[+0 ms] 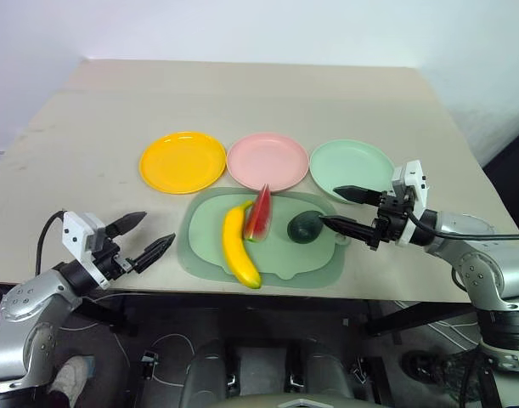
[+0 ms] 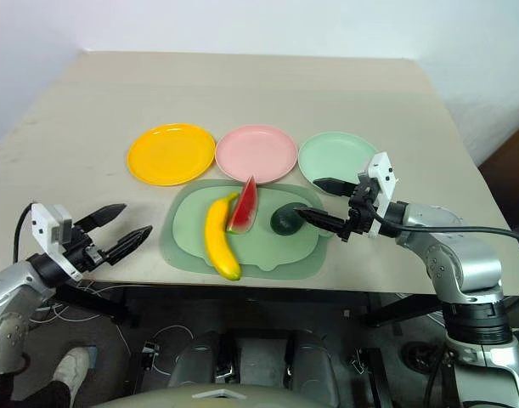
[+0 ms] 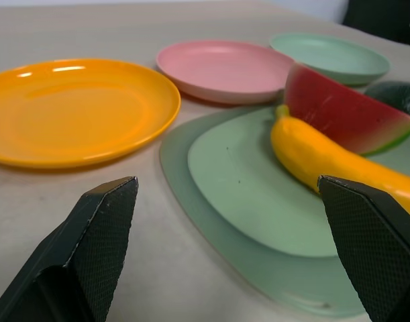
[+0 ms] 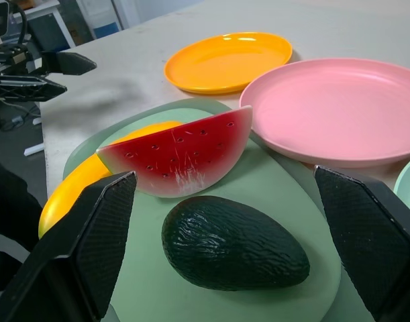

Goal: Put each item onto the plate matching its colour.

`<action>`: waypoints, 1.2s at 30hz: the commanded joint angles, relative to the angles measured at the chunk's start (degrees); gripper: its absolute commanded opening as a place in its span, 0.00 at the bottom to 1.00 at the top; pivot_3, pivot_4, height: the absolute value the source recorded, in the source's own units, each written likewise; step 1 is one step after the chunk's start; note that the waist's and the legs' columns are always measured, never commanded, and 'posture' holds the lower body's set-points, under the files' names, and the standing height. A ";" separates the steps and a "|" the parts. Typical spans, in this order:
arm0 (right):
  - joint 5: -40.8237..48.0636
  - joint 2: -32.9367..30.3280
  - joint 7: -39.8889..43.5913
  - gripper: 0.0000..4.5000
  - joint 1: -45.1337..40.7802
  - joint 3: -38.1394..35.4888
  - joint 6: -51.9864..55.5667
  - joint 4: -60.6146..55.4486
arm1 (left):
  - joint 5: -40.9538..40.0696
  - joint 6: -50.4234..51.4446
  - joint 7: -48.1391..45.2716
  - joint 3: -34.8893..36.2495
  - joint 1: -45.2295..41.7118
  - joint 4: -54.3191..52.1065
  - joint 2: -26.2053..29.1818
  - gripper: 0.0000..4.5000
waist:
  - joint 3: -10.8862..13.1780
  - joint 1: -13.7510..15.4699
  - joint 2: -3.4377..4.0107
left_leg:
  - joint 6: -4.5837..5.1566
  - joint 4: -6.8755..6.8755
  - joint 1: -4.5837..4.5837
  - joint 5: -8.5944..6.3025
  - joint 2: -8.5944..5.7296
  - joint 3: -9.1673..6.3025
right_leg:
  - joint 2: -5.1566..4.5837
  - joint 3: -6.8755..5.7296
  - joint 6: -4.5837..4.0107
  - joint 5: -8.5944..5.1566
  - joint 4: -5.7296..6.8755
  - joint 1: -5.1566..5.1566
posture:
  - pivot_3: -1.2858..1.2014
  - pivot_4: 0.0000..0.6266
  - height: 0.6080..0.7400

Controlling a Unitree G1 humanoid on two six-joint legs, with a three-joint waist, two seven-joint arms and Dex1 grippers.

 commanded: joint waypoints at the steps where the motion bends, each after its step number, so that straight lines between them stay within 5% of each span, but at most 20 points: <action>1: 0.46 -0.14 -0.03 0.99 -1.43 -1.13 -0.85 -0.88 | -0.34 -1.14 0.78 -0.82 -0.65 -2.95 -0.88 1.00 | 0.00 0.00 0.00 | 0.00 0.00 0.00 0.00 0.00 0.00 | 0.00 0.00 0.00 0.00 0.00 0.00 | 0.52 0.24 0.66; 17: 3.67 -1.63 0.49 0.99 -1.70 0.55 5.58 -5.46 | -1.57 -1.90 -1.06 -1.82 0.82 -2.73 -1.11 1.00 | 0.00 0.07 0.01 | 0.01 0.00 0.00 -0.01 0.00 0.00 | 0.00 0.00 0.00 0.00 0.00 -0.01 | 0.52 0.24 0.66; 36: -2.99 -4.41 6.88 0.99 -3.24 5.43 0.28 -0.54 | -2.45 3.74 -4.06 -9.49 -11.90 -0.38 0.45 1.00 | 0.01 -0.05 0.00 | -0.01 0.00 0.00 0.02 0.00 0.02 | 0.03 0.00 0.01 0.00 -0.01 0.02 | 0.52 0.24 0.66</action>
